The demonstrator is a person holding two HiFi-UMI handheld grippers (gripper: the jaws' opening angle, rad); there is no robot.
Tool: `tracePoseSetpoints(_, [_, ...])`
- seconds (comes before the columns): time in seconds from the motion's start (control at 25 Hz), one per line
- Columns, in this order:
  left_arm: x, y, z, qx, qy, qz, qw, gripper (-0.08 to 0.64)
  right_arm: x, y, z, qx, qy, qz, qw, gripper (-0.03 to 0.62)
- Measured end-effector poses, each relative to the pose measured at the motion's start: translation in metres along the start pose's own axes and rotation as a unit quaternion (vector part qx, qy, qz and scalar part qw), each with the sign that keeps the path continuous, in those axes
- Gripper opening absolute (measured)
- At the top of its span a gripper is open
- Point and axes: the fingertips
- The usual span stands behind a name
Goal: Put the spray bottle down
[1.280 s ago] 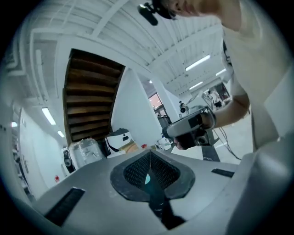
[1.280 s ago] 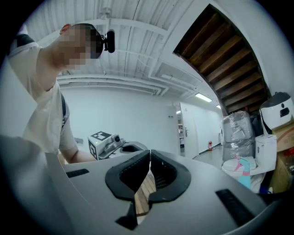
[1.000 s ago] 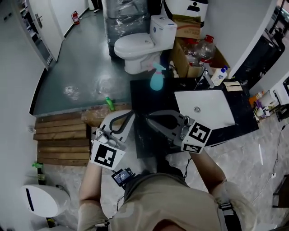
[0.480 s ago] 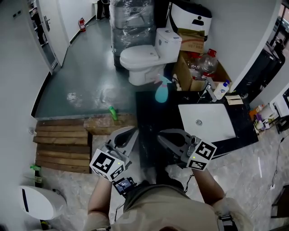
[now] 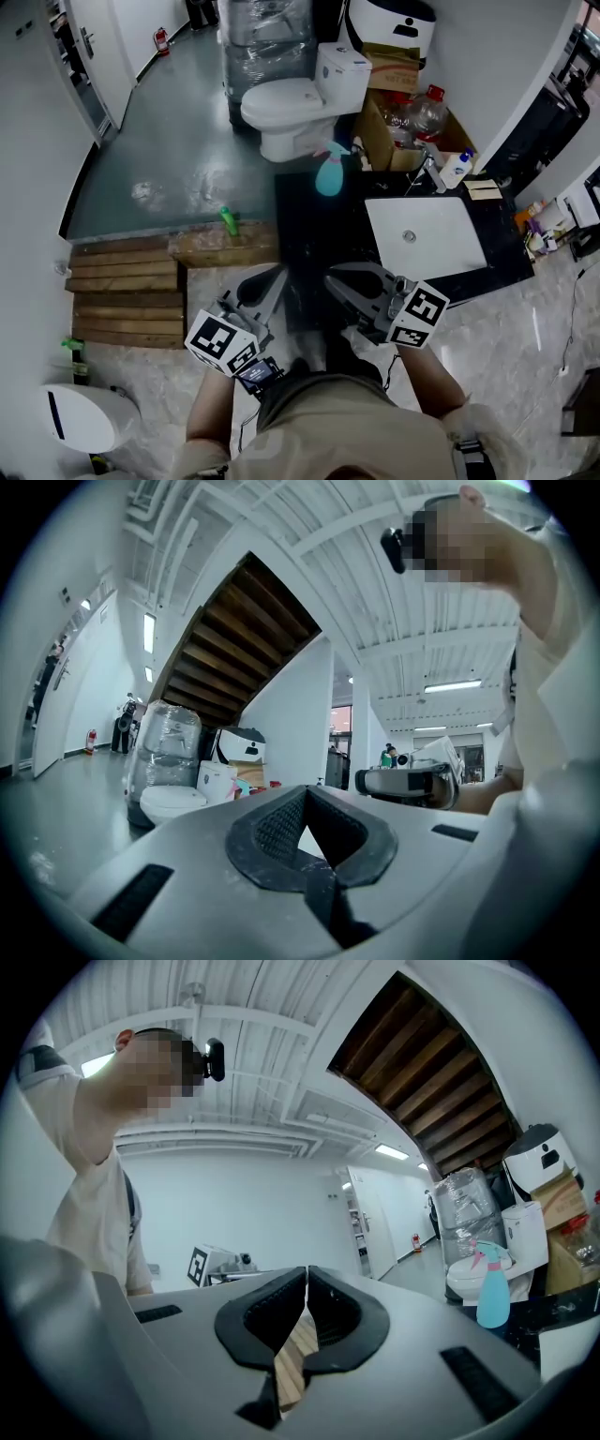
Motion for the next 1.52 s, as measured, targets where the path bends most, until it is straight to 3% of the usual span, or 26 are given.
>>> tracePoseSetpoints(0.6, [0.013, 0.004, -0.031, -0.011, 0.004, 0.022, 0.9997, 0.011, -0.028, -0.006, 0.007, 0.018, -0.01, 0.007, 1.0, 0.025])
tracePoseSetpoints(0.88, [0.036, 0.007, -0.051, 0.011, 0.007, 0.043, 0.999, 0.011, -0.05, -0.003, 0.003, 0.03, -0.025, 0.008, 0.999, 0.025])
tracePoseSetpoints(1.52, [0.041, 0.01, -0.103, 0.012, -0.003, 0.055, 0.9984, 0.011, -0.092, -0.003, 0.018, 0.021, -0.038, 0.005, 0.999, 0.025])
Point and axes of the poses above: the fingertips, and each gripper's own axes: x forward along the fingers, z to its left, y out of its underside, and after that the axes turned 1 degree about -z, right-handed
